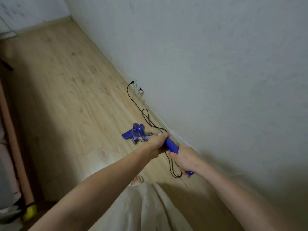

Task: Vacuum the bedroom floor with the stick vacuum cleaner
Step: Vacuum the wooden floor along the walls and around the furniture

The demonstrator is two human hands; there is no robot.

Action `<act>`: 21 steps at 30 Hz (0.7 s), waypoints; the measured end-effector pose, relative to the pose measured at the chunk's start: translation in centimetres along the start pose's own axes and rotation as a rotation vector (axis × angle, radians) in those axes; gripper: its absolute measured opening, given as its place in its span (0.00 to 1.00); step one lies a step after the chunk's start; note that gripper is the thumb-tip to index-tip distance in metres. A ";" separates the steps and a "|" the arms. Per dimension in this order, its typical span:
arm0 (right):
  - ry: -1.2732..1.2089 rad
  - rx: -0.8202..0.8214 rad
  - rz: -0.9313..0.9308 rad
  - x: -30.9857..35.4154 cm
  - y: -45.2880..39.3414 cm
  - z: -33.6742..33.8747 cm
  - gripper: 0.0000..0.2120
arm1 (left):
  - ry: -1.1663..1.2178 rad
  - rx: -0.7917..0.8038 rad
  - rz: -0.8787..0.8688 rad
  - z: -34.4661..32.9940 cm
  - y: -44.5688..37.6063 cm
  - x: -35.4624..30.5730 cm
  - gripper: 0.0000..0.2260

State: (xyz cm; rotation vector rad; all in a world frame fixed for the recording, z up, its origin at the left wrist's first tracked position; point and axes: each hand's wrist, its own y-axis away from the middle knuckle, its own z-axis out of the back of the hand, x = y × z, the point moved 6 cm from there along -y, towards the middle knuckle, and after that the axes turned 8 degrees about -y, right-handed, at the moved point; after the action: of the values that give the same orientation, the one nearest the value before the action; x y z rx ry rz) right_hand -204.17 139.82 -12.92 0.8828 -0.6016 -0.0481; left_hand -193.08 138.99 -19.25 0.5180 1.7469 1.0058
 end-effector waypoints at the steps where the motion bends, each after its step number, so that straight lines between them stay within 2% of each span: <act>1: -0.009 0.006 -0.015 -0.9 1.1 0.4 0.14 | -0.010 0.015 0.013 -1.0 0.9 0.7 0.07; 7: -0.014 0.046 -0.016 -3.7 5.8 1.2 0.10 | -0.066 0.105 0.093 -3.6 3.6 4.1 0.08; 11: -0.101 0.037 0.001 -4.1 6.4 0.2 0.10 | -0.082 0.091 0.094 -3.0 4.3 4.6 0.08; 17: -0.245 0.039 0.014 -3.5 4.7 -1.9 0.10 | -0.119 0.079 0.081 -1.1 2.8 3.7 0.06; 21: -0.225 0.010 0.020 -1.5 1.6 -2.7 0.12 | -0.140 0.048 0.056 0.8 0.7 1.4 0.07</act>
State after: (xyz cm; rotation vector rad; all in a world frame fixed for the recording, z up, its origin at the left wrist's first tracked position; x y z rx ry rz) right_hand -204.32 143.18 -13.75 0.8871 -0.8205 -0.1280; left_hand -193.01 140.71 -19.53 0.6555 1.6434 0.9450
